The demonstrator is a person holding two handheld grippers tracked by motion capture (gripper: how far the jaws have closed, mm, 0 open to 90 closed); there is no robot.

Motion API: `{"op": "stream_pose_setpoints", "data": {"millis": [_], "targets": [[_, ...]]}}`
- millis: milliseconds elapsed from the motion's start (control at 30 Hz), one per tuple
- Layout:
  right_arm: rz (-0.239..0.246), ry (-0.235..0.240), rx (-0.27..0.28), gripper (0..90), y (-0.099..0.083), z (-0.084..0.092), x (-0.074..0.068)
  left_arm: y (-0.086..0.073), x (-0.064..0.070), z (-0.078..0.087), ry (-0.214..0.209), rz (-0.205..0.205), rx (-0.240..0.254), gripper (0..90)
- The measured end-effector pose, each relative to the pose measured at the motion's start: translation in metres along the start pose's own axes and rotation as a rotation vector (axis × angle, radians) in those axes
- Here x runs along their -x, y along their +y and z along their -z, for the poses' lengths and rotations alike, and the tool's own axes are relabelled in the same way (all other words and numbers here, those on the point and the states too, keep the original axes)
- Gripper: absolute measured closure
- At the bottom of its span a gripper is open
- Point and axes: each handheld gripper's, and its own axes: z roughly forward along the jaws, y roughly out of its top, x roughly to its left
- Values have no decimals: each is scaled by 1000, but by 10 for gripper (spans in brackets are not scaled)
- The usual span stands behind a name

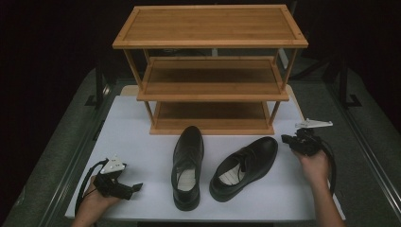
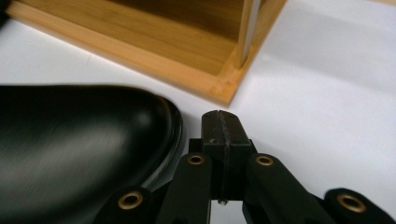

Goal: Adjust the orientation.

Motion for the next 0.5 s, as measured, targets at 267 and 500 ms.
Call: {"op": "stream_pose_setpoints", "data": {"millis": [267,500], "targets": [[3,5,13,897,-22,24,-18,0,0,0,1,-2,0,0],[18,58,20,898,-43,40,-42,0,0,0,1,-2,1,0]]}}
